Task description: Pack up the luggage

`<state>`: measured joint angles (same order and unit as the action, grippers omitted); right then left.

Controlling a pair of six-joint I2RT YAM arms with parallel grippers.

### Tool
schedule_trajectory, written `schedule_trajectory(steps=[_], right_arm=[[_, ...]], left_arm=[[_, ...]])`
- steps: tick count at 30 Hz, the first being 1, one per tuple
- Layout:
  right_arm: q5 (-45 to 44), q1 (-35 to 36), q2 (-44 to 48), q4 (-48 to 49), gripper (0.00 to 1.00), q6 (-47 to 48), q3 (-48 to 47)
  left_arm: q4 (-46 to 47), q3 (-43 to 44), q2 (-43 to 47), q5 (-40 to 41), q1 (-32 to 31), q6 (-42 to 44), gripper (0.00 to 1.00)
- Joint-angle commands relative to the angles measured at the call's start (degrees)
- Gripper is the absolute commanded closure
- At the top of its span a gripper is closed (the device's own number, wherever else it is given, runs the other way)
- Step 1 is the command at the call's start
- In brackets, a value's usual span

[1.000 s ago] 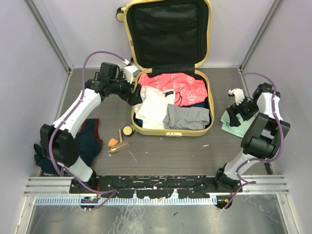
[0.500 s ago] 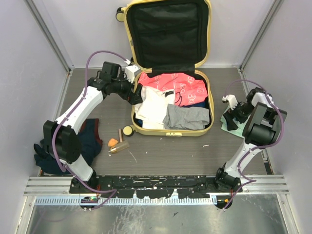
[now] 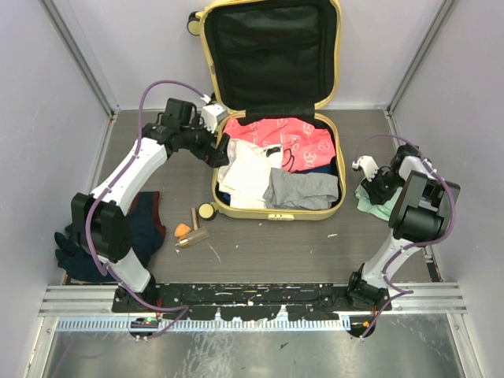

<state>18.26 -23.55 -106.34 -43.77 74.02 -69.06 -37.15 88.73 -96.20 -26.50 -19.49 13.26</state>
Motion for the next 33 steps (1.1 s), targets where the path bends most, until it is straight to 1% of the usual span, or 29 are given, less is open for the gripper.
schedule_trajectory(steps=[1,2,3,4,7,8,12,13,16,17,21,24,27,29,30,33], right_arm=[[1.6,0.9,-2.1,-0.1,0.74,0.0,7.0],[2.0,0.9,-1.7,-0.1,0.78,-0.4,7.3],[2.3,1.0,-1.2,-0.4,0.78,-0.8,7.5],[2.8,1.0,-0.7,-1.4,0.73,-0.9,7.2],[4.1,0.7,1.2,-6.0,0.45,-0.8,4.9],[4.9,0.5,2.4,-7.4,0.38,-0.7,4.0],[8.1,-0.3,6.8,-13.5,0.23,1.4,0.1],[8.6,-0.3,7.8,-14.2,0.15,2.0,0.0],[9.3,-0.3,10.8,-12.7,0.03,3.4,2.5],[9.0,-0.2,11.4,-11.1,0.01,3.6,4.0],[5.8,-0.2,10.4,-4.9,0.0,5.2,9.1],[4.6,-0.2,8.3,-0.7,0.01,5.4,10.4],[4.3,-0.3,5.8,1.9,0.07,5.1,10.5],[3.3,-0.2,3.9,4.0,0.15,4.9,11.5],[2.4,-0.2,3.2,4.8,0.22,5.3,12.1],[1.1,-0.7,1.8,7.1,0.51,5.3,13.4]], left_arm=[[1.0,1.7,1.6,0.3,0.7,0.8,0.02],[1.1,1.5,1.8,0.2,0.7,0.8,0.02],[1.2,1.3,1.9,0.1,0.7,0.8,0.02],[1.2,1.2,2.2,0.0,0.7,0.8,0.02],[0.9,0.5,2.9,-0.1,0.8,0.8,0.02],[0.9,0.3,3.2,0.0,0.8,1.0,0.02],[1.1,-0.9,4.3,-0.2,0.9,1.2,0.02],[1.0,-1.1,4.4,-0.4,0.9,1.2,0.02],[1.5,-1.7,4.8,-0.6,0.8,0.8,0.02],[1.6,-1.9,4.8,-0.6,0.8,0.8,0.02],[1.7,-1.5,4.4,-0.6,0.9,0.6,0.02],[1.2,-0.3,3.8,-0.5,0.9,0.7,0.02],[0.8,0.4,3.4,-0.3,0.9,0.9,0.02],[0.7,0.6,3.2,0.0,0.9,0.8,0.02],[0.8,0.6,3.1,0.0,1.0,0.8,0.02],[0.3,1.6,2.7,0.3,1.1,0.8,0.02]])
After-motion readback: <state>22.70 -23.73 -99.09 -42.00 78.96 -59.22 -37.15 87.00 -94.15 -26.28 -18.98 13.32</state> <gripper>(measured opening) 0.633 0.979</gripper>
